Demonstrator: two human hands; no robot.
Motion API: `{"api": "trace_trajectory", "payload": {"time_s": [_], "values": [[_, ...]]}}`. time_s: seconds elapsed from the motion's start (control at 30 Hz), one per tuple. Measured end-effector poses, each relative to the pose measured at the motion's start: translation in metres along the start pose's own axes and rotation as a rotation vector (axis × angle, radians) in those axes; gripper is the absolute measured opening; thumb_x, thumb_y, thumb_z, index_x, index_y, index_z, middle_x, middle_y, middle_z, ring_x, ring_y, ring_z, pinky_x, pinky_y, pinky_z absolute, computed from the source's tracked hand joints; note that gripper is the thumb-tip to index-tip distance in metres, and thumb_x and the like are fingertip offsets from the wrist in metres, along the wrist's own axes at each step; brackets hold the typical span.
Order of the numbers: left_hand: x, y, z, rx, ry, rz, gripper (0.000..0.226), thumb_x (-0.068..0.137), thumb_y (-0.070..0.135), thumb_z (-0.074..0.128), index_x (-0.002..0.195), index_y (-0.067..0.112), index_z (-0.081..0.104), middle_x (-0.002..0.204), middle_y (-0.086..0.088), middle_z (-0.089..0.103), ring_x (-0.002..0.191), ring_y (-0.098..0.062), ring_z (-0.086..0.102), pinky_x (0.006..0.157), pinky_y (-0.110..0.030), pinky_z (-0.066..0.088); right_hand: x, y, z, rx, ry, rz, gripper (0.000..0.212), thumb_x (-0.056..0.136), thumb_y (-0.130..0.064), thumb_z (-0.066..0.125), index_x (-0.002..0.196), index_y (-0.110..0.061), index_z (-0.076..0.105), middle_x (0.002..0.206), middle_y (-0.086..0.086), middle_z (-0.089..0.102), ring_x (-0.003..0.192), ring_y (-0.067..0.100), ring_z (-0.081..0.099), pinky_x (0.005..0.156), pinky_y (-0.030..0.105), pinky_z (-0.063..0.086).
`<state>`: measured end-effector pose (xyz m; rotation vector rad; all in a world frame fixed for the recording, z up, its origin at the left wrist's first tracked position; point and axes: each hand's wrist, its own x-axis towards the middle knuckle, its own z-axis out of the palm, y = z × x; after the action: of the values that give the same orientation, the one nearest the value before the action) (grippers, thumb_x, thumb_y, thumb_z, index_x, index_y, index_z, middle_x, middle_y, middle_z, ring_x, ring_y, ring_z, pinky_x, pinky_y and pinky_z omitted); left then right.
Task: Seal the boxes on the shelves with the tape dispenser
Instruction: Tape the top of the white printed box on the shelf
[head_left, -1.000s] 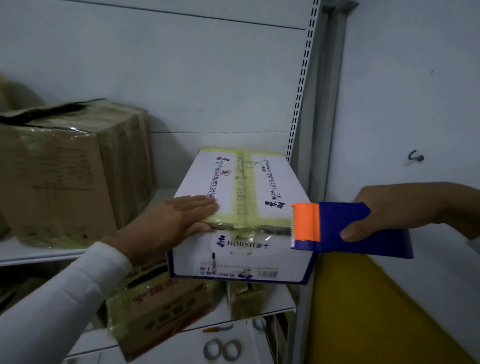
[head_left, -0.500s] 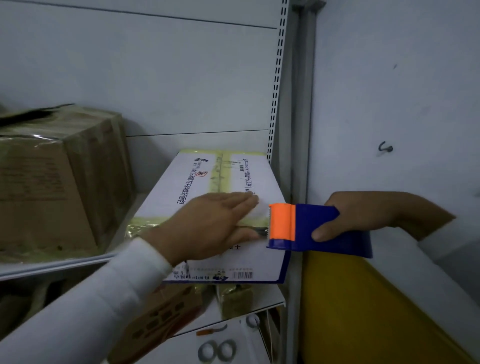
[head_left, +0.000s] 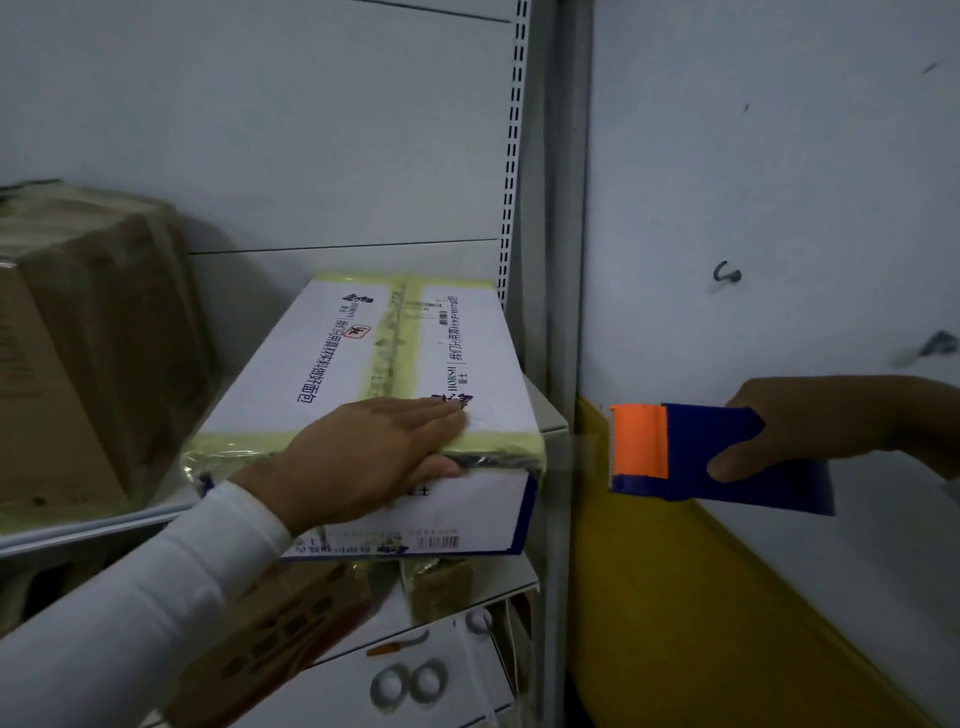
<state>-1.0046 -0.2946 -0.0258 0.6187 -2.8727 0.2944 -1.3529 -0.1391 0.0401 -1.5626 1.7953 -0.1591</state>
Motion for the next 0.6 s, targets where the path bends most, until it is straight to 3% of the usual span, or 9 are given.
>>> {"api": "trace_trajectory", "payload": {"time_s": [0.1,0.17,0.23,0.3,0.37,0.43,0.6], "values": [[0.003,0.005,-0.006,0.026,-0.001,-0.004,0.069,0.093,0.065,0.011,0.137,0.025,0.046,0.143,0.003,0.049,0.122,-0.018,0.054,0.097,-0.031,0.044,0.007,0.003,0.008,-0.033,0.049,0.019,0.031,0.071,-0.058,0.075,0.06,-0.029,0.07,0.067,-0.006,0.071,0.059,0.006,0.065,0.057,0.018,0.047],[0.011,0.018,-0.009,0.124,0.047,-0.075,0.078,0.087,0.074,0.004,0.113,0.024,0.058,0.114,0.001,0.066,0.091,-0.02,0.064,0.075,-0.031,0.048,0.013,0.0,0.013,-0.054,0.081,0.038,0.036,0.067,-0.058,0.074,0.068,-0.022,0.068,0.069,-0.005,0.072,0.06,0.008,0.066,0.058,0.021,0.048],[0.025,0.035,-0.009,0.231,0.081,-0.19,0.089,0.078,0.084,-0.003,0.099,0.022,0.057,0.095,0.0,0.067,0.076,-0.019,0.06,0.068,-0.031,0.044,0.017,-0.002,0.016,-0.085,0.106,0.054,0.042,0.069,-0.058,0.073,0.074,-0.017,0.068,0.072,-0.003,0.072,0.061,0.009,0.066,0.058,0.021,0.048],[0.039,0.052,-0.003,0.202,0.092,-0.178,0.091,0.08,0.081,0.002,0.123,0.018,0.051,0.119,-0.006,0.061,0.101,-0.022,0.061,0.084,-0.036,0.048,0.019,-0.004,0.014,-0.122,0.135,0.074,0.046,0.073,-0.058,0.073,0.082,-0.013,0.069,0.08,0.002,0.074,0.064,0.011,0.067,0.058,0.021,0.049],[0.049,0.058,0.004,0.138,0.074,-0.045,0.076,0.09,0.068,0.017,0.141,0.015,0.038,0.144,-0.008,0.046,0.128,-0.023,0.048,0.102,-0.037,0.041,0.021,-0.007,0.014,-0.169,0.159,0.086,0.044,0.075,-0.058,0.073,0.082,-0.014,0.068,0.077,0.001,0.073,0.06,0.009,0.065,0.056,0.018,0.048],[0.054,0.052,0.008,0.08,0.055,-0.004,0.065,0.095,0.057,0.022,0.144,0.017,0.035,0.149,-0.005,0.04,0.134,-0.02,0.041,0.105,-0.034,0.038,0.023,-0.009,0.014,-0.227,0.175,0.1,0.042,0.077,-0.059,0.071,0.077,-0.017,0.064,0.071,-0.002,0.069,0.054,0.006,0.061,0.051,0.016,0.044],[0.058,0.042,0.014,0.074,0.065,0.011,0.068,0.092,0.059,0.015,0.142,0.019,0.038,0.147,-0.003,0.044,0.131,-0.02,0.046,0.1,-0.038,0.045,0.036,-0.022,0.015,-0.358,0.179,0.094,0.05,0.08,-0.062,0.068,0.074,-0.013,0.058,0.07,0.002,0.061,0.058,0.01,0.055,0.056,0.02,0.042]]}}
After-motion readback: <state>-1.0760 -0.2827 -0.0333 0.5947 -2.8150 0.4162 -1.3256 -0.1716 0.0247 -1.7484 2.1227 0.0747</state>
